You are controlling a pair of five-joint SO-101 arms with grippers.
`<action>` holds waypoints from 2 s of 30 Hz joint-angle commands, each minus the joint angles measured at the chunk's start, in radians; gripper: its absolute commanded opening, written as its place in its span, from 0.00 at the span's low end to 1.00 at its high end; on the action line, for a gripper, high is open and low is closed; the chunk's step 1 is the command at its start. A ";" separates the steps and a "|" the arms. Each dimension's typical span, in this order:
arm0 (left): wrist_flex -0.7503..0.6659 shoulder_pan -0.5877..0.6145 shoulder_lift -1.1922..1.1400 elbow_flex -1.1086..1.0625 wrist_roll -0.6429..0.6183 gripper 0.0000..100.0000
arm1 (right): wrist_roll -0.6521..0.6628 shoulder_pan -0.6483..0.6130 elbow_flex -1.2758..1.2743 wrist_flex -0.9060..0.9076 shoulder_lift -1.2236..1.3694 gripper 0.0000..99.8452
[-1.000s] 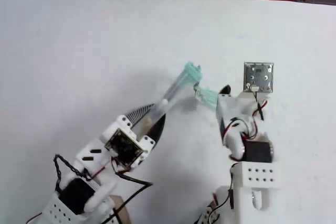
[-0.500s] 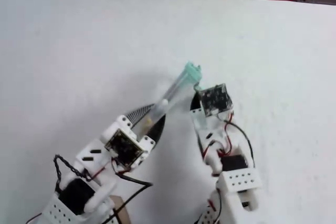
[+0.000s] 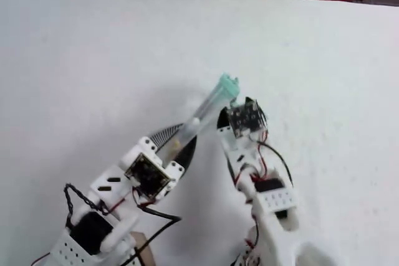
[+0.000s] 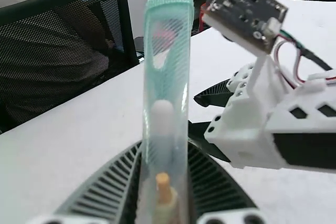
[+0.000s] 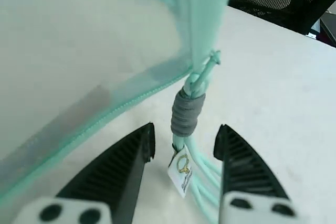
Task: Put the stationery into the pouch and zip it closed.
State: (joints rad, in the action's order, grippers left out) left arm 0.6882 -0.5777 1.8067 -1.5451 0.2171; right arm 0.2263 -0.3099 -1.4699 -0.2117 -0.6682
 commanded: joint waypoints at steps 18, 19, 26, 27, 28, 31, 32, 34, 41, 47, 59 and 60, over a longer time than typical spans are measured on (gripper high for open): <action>0.006 -0.018 0.002 0.002 0.005 0.02 | 0.009 0.102 0.339 -0.157 0.447 0.02; 0.006 -0.016 0.002 0.002 0.005 0.02 | 0.009 0.107 0.348 -0.157 0.456 0.03; 0.005 -0.016 0.002 0.002 0.009 0.02 | -0.002 0.206 0.307 -0.154 0.321 0.02; 0.005 -0.016 0.002 0.000 0.011 0.02 | -0.002 0.213 0.284 -0.154 0.277 0.02; 0.003 -0.016 0.002 0.000 0.011 0.02 | -0.002 0.214 0.255 -0.154 0.229 0.02; 0.002 -0.016 0.002 0.000 0.011 0.02 | -0.002 0.211 0.167 -0.151 0.065 0.02; 0.000 -0.016 0.002 0.000 0.011 0.02 | -0.002 0.211 0.140 -0.151 0.008 0.02; 0.000 -0.016 0.002 0.000 0.011 0.02 | -0.002 0.209 0.104 -0.104 -0.105 0.02; 0.000 -0.016 0.002 -0.002 0.011 0.02 | -0.002 0.188 0.141 0.254 -0.446 0.02; 0.002 -0.016 0.002 -0.002 0.011 0.02 | -0.002 0.143 0.147 0.410 -0.664 0.02; -0.029 -0.016 0.002 -0.034 0.011 0.02 | 0.008 0.153 0.176 0.584 -0.886 0.02; -0.029 -0.016 0.002 -0.034 0.011 0.02 | 0.008 0.154 0.180 0.595 -0.880 0.02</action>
State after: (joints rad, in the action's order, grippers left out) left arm 0.6667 -0.5792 1.8082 -1.5696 0.2202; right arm 0.2263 -0.1580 -1.3472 0.3590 -1.5413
